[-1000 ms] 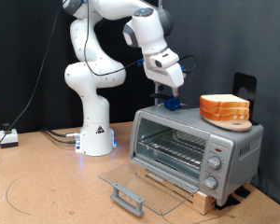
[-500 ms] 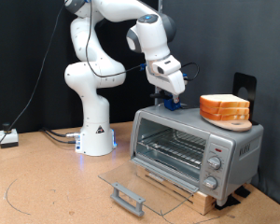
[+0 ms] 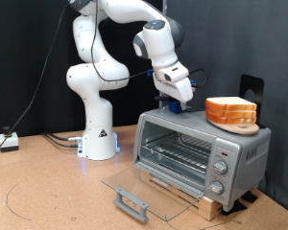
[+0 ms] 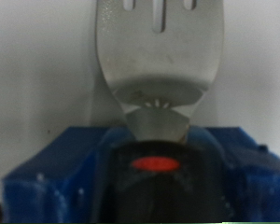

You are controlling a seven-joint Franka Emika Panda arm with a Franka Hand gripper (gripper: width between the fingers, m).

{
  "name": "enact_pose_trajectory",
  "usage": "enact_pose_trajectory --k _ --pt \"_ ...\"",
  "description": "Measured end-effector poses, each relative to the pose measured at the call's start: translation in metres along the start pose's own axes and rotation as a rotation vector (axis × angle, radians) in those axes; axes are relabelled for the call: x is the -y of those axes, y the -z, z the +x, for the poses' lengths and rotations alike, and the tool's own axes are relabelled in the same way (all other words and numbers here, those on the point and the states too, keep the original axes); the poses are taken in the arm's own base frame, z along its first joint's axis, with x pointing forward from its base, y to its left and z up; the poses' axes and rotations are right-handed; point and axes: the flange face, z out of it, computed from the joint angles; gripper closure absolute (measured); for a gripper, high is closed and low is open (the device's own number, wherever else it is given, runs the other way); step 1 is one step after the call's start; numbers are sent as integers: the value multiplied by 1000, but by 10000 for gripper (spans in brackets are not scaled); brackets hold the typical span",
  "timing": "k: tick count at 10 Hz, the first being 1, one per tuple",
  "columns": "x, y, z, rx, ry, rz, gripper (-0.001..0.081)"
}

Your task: Make a piece of toast with the oven

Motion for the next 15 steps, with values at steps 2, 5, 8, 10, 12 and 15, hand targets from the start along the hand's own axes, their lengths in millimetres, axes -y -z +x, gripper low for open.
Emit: enact_pose_trajectory --k 2,5,8,10,12,15 --pt "-1 -1 2 -3 -3 5 126" --pt "0 -1 3 -10 -7 11 370" --pt "0 6 8 -36 -14 24 404" --pt "-1 23 13 -110 -10 57 404" --pt "1 49 13 -178 0 104 401" --pt "-14 51 10 -204 -77 45 401"
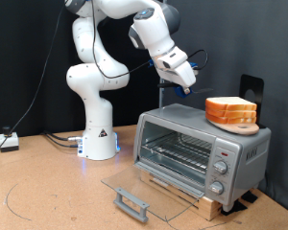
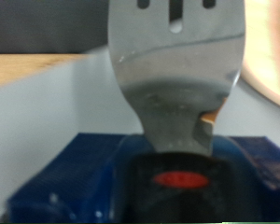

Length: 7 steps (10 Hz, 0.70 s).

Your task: Make a piece of toast with the oven

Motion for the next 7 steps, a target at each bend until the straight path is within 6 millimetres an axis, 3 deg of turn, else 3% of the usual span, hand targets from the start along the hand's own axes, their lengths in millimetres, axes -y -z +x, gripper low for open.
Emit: enact_pose_trajectory --k 3,7 --pt "-40 19 -12 -69 -146 -81 401" --pt "-79 55 -40 -60 -207 -68 401"
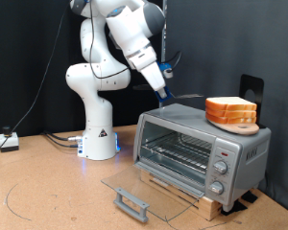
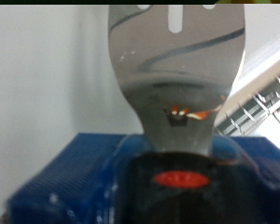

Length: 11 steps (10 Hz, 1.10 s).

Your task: Make a piece of toast with the oven

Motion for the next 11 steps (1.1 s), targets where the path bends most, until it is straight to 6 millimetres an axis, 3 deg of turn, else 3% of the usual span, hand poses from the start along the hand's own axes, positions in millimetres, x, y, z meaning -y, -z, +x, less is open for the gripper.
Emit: enact_pose_trajectory --k 2,4,8,11 --pt "-22 17 -13 5 4 -5 401" --pt "-26 21 -16 11 9 3 401" --pt "-11 23 20 -45 109 -171 401" --pt "0 13 43 157 188 -267 401"
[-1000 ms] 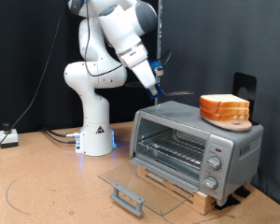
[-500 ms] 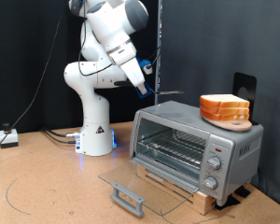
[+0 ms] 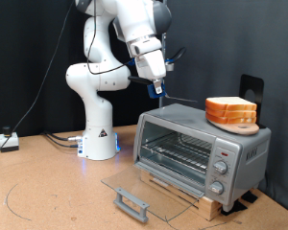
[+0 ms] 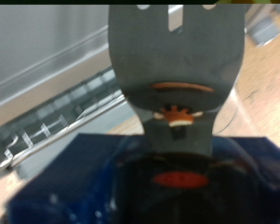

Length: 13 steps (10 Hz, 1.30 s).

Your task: Make a piece of toast with the oven

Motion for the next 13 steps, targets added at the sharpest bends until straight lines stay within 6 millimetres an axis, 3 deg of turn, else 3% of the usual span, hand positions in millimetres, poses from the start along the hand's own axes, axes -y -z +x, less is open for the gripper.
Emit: enact_pose_trajectory --k 3,9,13 --pt "-8 -7 12 82 -18 49 401" --pt "-30 -3 -2 47 -129 53 401" --pt "-29 -9 -8 86 -71 116 401"
